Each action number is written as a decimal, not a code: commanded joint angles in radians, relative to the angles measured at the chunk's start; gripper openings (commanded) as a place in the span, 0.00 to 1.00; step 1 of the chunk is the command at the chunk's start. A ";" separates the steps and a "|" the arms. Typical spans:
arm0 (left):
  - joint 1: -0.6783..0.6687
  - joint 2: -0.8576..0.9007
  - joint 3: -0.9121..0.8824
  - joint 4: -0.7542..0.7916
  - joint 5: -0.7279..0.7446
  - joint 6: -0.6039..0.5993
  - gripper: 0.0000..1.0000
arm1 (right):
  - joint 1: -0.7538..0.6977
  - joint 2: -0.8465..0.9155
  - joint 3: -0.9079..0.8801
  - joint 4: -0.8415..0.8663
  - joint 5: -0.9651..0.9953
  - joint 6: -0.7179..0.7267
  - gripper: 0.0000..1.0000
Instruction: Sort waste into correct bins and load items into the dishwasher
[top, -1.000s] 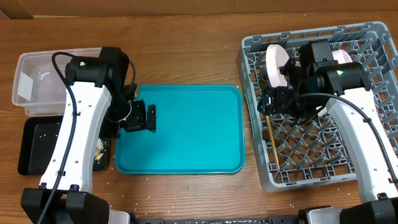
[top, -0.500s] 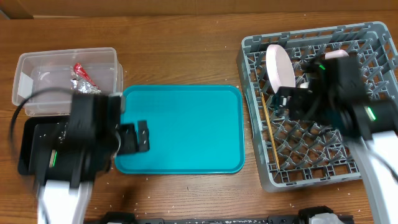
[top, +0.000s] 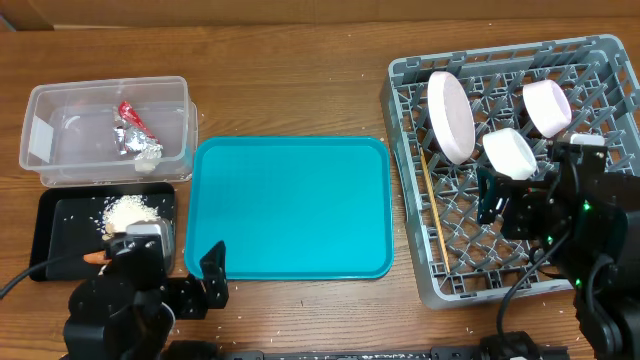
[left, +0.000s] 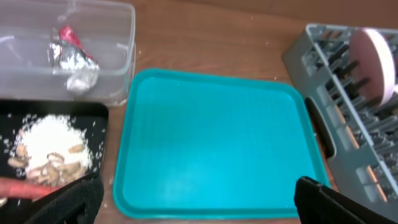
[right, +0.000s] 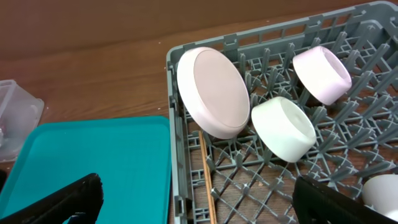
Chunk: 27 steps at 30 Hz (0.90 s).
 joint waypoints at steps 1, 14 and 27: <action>-0.007 -0.008 -0.010 -0.038 -0.018 -0.007 1.00 | 0.001 0.003 -0.011 0.007 0.017 0.008 1.00; -0.007 -0.008 -0.010 -0.137 -0.017 -0.007 1.00 | 0.001 0.016 -0.011 0.006 0.017 0.008 1.00; -0.007 -0.008 -0.010 -0.137 -0.017 -0.007 1.00 | 0.001 -0.002 -0.015 0.004 0.018 0.006 1.00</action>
